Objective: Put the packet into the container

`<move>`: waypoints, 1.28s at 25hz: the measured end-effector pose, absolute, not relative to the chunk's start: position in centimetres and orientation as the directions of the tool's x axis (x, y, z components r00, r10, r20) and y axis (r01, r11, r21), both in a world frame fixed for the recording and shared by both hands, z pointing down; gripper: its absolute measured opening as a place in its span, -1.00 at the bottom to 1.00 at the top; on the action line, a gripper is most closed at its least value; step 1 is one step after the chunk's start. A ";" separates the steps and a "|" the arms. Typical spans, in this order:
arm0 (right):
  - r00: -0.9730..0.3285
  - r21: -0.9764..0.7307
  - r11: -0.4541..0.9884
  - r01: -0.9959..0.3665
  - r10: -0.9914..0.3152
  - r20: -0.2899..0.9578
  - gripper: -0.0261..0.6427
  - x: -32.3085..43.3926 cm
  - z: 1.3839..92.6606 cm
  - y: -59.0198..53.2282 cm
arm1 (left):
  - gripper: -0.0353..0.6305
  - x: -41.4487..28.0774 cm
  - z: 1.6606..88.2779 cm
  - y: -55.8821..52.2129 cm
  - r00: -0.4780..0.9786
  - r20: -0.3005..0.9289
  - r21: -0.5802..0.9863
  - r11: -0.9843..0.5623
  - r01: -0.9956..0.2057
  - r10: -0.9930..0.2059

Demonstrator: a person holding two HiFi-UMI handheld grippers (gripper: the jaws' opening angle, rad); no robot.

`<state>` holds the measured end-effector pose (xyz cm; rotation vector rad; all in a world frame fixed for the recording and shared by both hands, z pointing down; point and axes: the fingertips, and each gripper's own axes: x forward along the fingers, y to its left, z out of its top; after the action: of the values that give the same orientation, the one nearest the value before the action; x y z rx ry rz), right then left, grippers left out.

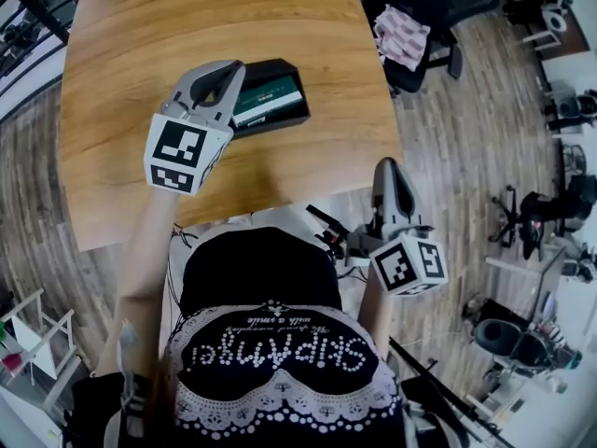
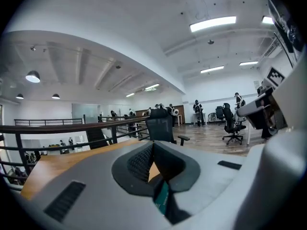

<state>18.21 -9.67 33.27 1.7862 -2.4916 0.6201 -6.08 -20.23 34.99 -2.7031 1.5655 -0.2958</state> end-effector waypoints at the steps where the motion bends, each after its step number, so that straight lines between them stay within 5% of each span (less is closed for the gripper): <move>1: -0.352 -0.310 0.272 -0.911 -0.905 0.238 -0.81 18.1 33.4 -9.7 | -0.80 -6.3 34.2 -19.8 0.480 0.141 -0.095 -0.495 -0.864 -0.866; 9: -0.377 -0.316 0.295 -0.902 -0.893 0.244 -0.81 16.8 34.0 -10.4 | -0.80 -9.2 31.2 -16.7 0.407 0.091 0.055 -0.403 -0.914 -0.909; 32: -0.373 -0.189 0.339 -0.922 -0.910 0.183 -0.81 15.3 32.1 -10.0 | -0.80 -15.2 30.0 -8.0 0.235 0.040 0.101 -0.230 -0.968 -0.971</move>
<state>15.31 -9.97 32.13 1.7336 -2.5342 0.4044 -15.20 -8.02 29.97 -2.5482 2.0097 0.0503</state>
